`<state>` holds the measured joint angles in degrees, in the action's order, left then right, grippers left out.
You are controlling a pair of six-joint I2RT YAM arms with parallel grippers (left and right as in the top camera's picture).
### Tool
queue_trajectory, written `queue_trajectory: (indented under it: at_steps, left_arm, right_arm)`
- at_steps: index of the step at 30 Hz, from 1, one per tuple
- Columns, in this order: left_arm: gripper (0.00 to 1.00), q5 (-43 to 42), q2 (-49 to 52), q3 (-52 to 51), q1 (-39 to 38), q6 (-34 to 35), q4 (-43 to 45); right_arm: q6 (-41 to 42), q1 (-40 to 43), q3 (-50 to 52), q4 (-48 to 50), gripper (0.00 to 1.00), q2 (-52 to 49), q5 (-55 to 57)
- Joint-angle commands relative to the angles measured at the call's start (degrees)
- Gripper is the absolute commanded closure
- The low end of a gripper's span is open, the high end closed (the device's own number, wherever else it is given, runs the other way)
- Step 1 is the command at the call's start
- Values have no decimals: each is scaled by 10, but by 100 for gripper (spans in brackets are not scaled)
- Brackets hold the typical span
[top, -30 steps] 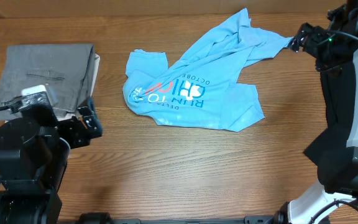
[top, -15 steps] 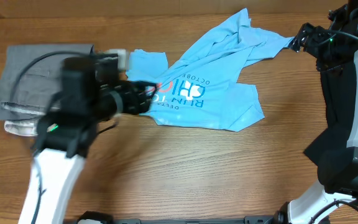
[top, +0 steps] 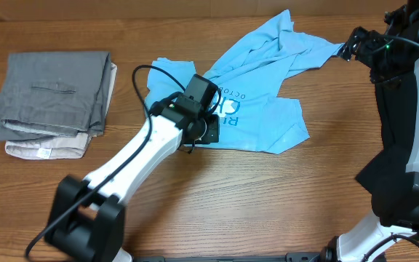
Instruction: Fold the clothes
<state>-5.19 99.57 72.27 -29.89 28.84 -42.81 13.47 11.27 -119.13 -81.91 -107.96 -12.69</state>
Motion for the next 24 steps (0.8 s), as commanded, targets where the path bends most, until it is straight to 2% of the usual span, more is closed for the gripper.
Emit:
queue_trajectory:
  at_steps: [1,10,24]
  left_arm:
    - [96,38,36,1,14,14,4]
    - [96,94,70,1,37,14,-19]
    - [96,129,133,1,72,14,43]
  right_arm:
    - [1,0,-2,2,0,2,-2]
    - [1,0,-2,2,0,2,-2]
    - [1,0,-2,2,0,2,-2]
